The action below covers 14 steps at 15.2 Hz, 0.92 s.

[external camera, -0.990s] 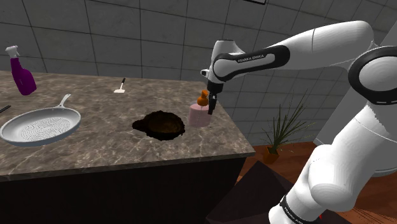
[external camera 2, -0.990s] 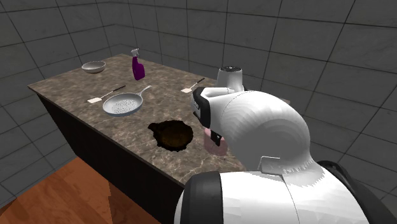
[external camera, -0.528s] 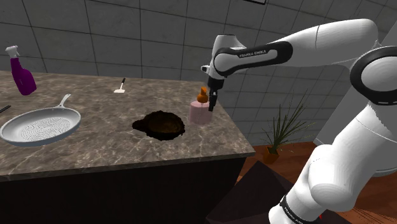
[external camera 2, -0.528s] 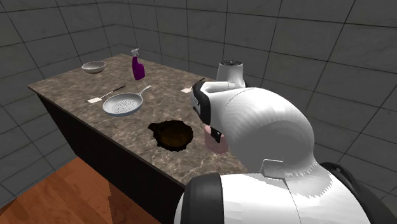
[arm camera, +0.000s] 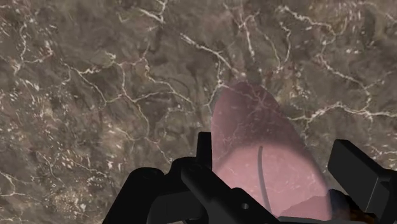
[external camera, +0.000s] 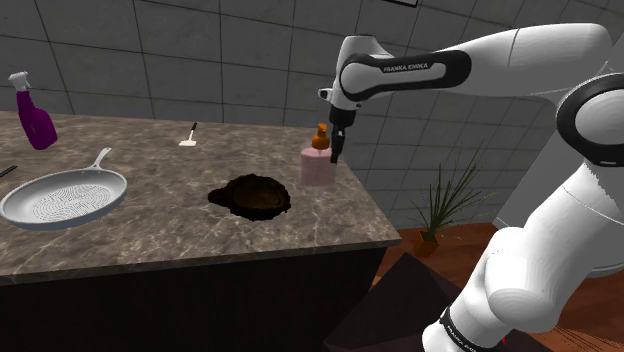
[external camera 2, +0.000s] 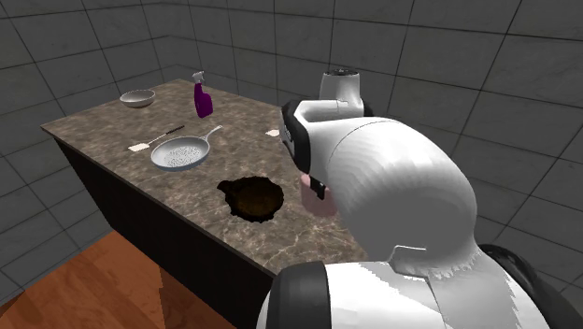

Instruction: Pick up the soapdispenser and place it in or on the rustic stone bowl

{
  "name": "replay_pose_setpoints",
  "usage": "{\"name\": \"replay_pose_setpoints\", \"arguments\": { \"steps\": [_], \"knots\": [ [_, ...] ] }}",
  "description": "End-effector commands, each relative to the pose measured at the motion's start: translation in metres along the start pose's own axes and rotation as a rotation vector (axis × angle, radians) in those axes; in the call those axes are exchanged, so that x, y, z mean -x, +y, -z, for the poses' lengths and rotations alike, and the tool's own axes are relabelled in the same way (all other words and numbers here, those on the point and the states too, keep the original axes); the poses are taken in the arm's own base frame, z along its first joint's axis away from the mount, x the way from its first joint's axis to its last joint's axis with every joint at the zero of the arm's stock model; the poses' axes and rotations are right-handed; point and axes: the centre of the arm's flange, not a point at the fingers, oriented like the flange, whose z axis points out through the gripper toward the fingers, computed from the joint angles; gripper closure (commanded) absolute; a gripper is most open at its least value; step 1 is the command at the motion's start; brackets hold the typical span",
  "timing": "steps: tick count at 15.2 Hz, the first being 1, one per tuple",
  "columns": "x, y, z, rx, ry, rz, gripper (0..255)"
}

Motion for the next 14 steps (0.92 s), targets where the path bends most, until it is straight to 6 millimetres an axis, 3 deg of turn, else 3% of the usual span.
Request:
{"name": "replay_pose_setpoints", "arguments": {
  "steps": [1,14],
  "knots": [
    [0.0,0.001,0.01,0.0,0.0,0.0,255],
    [0.0,0.003,0.079,0.0,0.0,0.0,255]
  ]
}}
